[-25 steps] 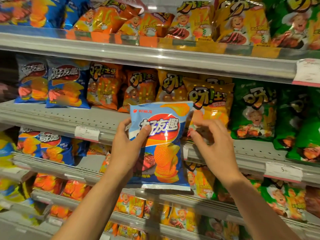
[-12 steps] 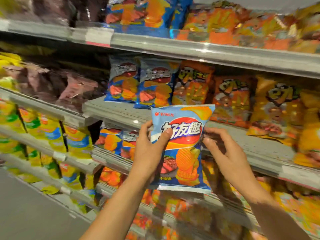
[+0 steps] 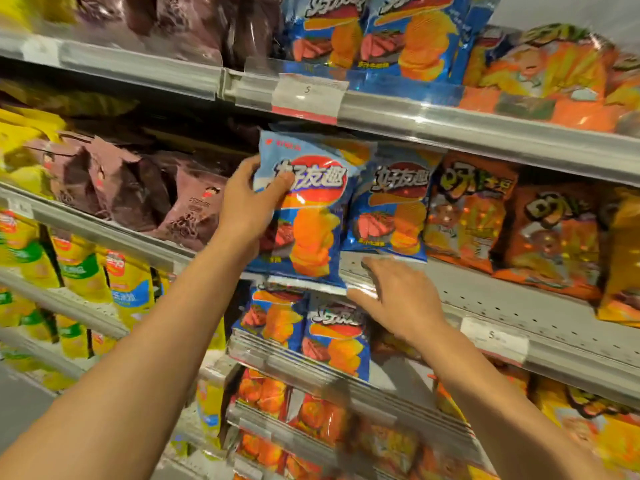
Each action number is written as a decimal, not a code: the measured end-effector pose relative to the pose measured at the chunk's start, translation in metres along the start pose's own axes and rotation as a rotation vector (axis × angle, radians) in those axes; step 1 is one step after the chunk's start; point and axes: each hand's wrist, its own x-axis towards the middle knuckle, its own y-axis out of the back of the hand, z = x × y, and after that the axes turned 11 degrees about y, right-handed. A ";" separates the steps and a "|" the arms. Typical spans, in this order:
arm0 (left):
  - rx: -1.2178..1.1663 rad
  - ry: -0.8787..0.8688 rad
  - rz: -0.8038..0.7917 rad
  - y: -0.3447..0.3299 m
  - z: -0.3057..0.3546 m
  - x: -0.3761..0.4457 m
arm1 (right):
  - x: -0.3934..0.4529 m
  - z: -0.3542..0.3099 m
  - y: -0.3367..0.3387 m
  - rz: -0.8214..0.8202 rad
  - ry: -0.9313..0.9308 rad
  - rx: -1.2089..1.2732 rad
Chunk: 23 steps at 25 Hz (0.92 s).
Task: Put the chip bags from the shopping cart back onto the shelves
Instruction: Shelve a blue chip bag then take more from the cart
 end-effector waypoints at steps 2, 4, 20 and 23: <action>0.023 -0.028 -0.021 -0.004 0.009 0.032 | -0.001 0.001 -0.005 0.019 -0.012 -0.058; 0.016 -0.035 -0.037 -0.014 0.013 0.056 | -0.002 0.003 -0.006 0.045 -0.021 -0.065; 0.735 -0.767 0.214 -0.031 -0.052 0.012 | 0.000 0.004 -0.010 0.044 -0.024 -0.073; 0.930 -0.693 0.039 -0.041 -0.075 -0.018 | -0.001 0.001 -0.009 0.043 -0.019 -0.082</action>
